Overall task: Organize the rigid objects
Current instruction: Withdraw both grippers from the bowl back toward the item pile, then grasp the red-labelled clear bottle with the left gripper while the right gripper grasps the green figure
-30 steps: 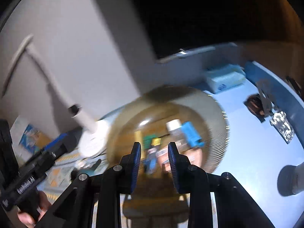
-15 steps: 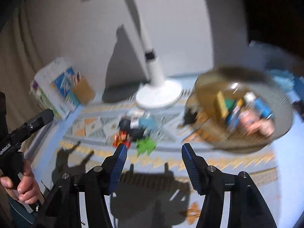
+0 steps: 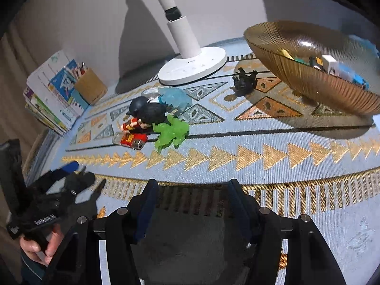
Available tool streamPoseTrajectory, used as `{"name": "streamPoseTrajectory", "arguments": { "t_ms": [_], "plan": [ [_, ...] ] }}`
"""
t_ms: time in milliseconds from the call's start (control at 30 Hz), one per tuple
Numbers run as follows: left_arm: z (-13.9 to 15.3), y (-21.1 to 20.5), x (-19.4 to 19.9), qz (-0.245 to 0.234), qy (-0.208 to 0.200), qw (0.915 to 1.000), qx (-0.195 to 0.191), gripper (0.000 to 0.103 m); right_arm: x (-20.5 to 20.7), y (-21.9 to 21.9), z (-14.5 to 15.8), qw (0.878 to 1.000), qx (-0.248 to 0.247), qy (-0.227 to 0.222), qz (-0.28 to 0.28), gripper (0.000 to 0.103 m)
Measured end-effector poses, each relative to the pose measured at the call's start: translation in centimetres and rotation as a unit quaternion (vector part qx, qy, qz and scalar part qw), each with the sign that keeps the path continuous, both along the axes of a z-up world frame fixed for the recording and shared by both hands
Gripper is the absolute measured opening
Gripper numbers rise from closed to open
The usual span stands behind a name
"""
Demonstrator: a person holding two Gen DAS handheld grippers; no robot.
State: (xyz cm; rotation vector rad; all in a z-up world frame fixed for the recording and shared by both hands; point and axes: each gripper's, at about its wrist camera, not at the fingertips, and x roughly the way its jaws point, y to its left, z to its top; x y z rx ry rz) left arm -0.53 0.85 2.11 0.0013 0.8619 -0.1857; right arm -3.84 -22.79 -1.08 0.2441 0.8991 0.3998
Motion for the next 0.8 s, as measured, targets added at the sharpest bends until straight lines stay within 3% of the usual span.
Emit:
{"name": "streamPoseTrajectory", "arguments": {
  "t_ms": [100, 267, 433, 500, 633, 800],
  "plan": [
    [0.0, -1.5, 1.9, -0.001, 0.013, 0.9999, -0.006, 0.088, 0.0, -0.1, 0.1, 1.0, 0.008, 0.0, -0.001, 0.058],
    [-0.6, -5.2, 4.7, -0.004, 0.013, 0.999, 0.043, 0.088, -0.2, -0.1, 0.1, 1.0, 0.006, -0.003, -0.003, 0.058],
    [-1.5, -6.1, 6.3, 0.011, 0.024, 0.9973, 0.068, 0.088, -0.2, -0.5, 0.0, 1.0, 0.027, 0.002, 0.002, 0.058],
    [-1.6, -5.4, 6.4, 0.019, 0.032, 0.9974, 0.062, 0.087, -0.1, -0.7, 0.0, 0.999, 0.034, 0.003, 0.001, 0.058],
    [-1.5, -2.8, 5.1, 0.019, 0.04, 0.9981, 0.043, 0.075, -0.1, -0.5, 0.0, 0.999, 0.034, 0.006, 0.006, 0.058],
    [-1.4, 3.2, 3.3, 0.057, 0.048, 0.9966, 0.036, 0.075, 0.3, 3.1, 0.6, 0.998, -0.042, 0.016, 0.054, 0.058]
  ]
}}
